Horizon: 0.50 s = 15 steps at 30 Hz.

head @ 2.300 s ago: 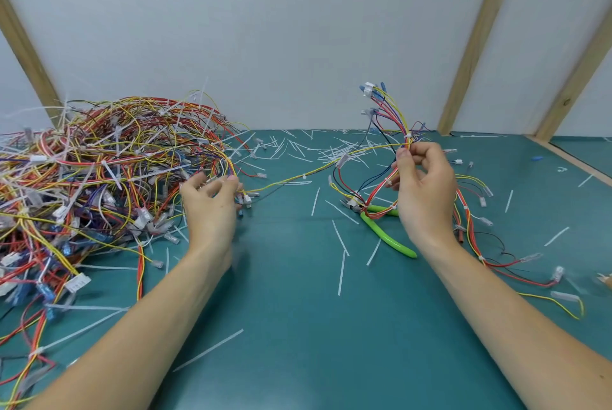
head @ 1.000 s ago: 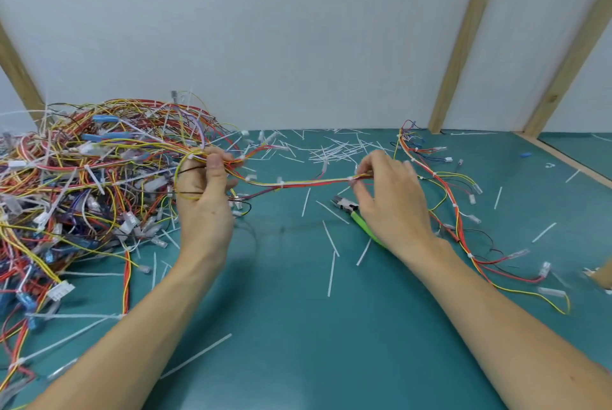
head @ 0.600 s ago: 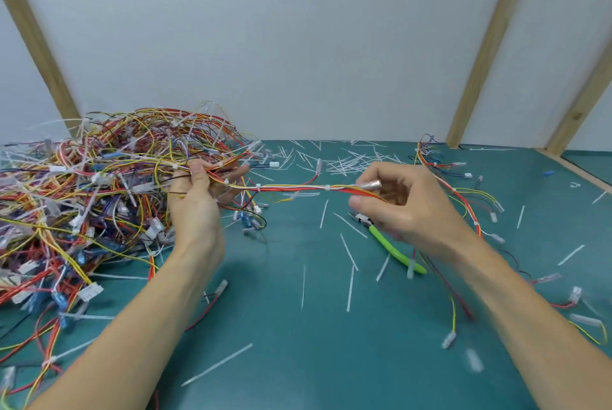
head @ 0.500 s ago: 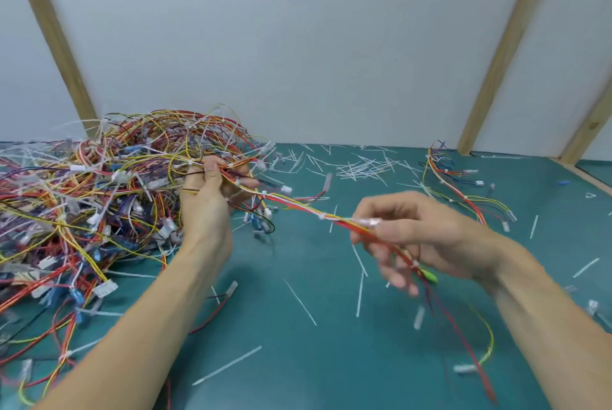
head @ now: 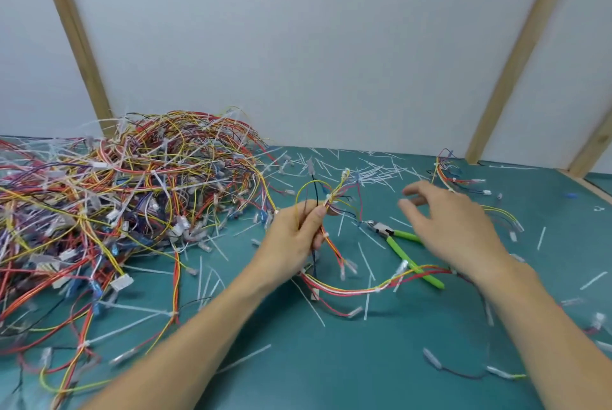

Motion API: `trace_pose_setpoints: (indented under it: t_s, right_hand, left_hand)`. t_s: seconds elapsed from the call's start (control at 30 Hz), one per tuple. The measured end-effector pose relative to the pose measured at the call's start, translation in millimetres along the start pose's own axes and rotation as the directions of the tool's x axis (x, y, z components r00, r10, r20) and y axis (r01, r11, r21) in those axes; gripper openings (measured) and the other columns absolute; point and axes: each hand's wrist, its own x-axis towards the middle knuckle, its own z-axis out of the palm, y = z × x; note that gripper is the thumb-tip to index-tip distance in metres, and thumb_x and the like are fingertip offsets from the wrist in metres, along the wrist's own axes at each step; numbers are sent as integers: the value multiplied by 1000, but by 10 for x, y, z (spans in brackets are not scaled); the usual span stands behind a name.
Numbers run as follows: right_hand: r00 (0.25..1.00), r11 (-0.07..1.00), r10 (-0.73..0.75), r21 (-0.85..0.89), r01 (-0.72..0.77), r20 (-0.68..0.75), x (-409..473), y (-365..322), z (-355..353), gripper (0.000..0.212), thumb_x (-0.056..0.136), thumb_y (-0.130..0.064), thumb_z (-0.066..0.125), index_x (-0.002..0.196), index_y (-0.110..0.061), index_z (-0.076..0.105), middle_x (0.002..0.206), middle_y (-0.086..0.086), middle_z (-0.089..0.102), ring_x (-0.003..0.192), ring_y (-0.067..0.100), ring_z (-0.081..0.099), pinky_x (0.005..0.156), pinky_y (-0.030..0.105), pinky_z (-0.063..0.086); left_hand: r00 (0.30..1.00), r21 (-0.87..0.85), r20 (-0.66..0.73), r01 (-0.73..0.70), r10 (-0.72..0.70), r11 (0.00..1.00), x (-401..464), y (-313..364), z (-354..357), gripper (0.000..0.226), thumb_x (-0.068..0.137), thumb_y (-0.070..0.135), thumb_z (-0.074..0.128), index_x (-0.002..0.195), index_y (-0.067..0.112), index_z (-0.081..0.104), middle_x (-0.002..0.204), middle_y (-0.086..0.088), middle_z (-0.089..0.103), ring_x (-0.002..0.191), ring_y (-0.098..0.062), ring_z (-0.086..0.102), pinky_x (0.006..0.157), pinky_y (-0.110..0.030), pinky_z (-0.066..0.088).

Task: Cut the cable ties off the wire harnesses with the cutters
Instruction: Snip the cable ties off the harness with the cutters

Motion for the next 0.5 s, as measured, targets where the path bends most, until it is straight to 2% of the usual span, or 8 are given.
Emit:
trace_pose_setpoints:
  t_s: [0.07, 0.1, 0.13, 0.23, 0.3, 0.37, 0.43, 0.5]
  right_hand:
    - [959, 1000, 17, 19, -23, 281, -42, -58, 6, 35, 104, -44, 50, 137, -30, 53, 133, -14, 65, 100, 22, 71, 96, 37, 48]
    - [929, 1000, 12, 23, -22, 369, -73, -90, 20, 38, 105, -46, 48, 141, -31, 48, 139, -14, 61, 91, 20, 71, 98, 36, 47]
    - [917, 1000, 3, -2, -3, 398, -93, -115, 34, 42, 106, -48, 45, 145, -31, 43, 144, -11, 58, 95, 21, 69, 100, 37, 47]
    - [961, 994, -12, -101, 41, 276, -131, -183, -29, 52, 106, -47, 42, 154, -29, 31, 153, 0, 51, 131, 32, 56, 105, 46, 46]
    - [973, 988, -3, -149, 39, 232, -154, -202, -130, 53, 106, -47, 39, 155, -30, 26, 152, 3, 53, 130, 36, 56, 102, 48, 48]
    - [954, 973, 26, -228, 44, 298, -182, -208, -176, 52, 106, -52, 35, 154, -33, 26, 145, 1, 60, 127, 37, 58, 100, 48, 49]
    - [960, 965, 21, -258, 54, 280, -218, -257, -179, 48, 103, -58, 34, 147, -37, 39, 135, -4, 67, 124, 33, 61, 97, 44, 50]
    - [997, 974, -59, -215, 66, 42, -218, -323, -139, 43, 101, -62, 38, 130, -38, 58, 118, -6, 74, 114, 29, 67, 88, 41, 52]
  left_hand:
    - [999, 14, -38, 15, -14, 1000, 11, -36, 6, 31, 107, 23, 45, 90, 1, 60, 49, 10, 52, 42, -2, 38, 43, -12, 30]
    - [998, 14, -58, 21, -20, 1000, 17, -52, -4, 32, 107, 23, 46, 86, 4, 59, 50, 8, 54, 40, -3, 37, 42, -14, 29]
    - [997, 14, -75, 26, -25, 1000, 17, -63, -11, 32, 107, 24, 46, 84, 5, 58, 51, 7, 56, 39, -4, 36, 40, -15, 28]
    - [991, 46, -126, 60, -54, 997, 13, -69, -32, 31, 107, 23, 47, 83, 6, 59, 55, 5, 59, 37, -7, 33, 39, -19, 28]
    - [981, 73, -177, 88, -74, 993, 31, -51, -40, 35, 102, 19, 48, 69, 19, 60, 54, 6, 60, 39, -9, 34, 42, -21, 30]
    - [972, 25, -207, 118, -110, 993, 53, -22, -49, 35, 90, 21, 45, 58, 28, 57, 57, 4, 60, 41, -10, 34, 45, -23, 28]
    - [979, -57, -170, 104, -113, 993, 51, 0, -56, 34, 89, 18, 45, 68, 36, 65, 63, 2, 60, 42, -8, 33, 46, -22, 25]
    - [993, -81, -100, 50, -58, 995, 33, 2, -65, 33, 100, 8, 47, 96, 33, 69, 68, 4, 62, 45, -6, 35, 48, -21, 29]
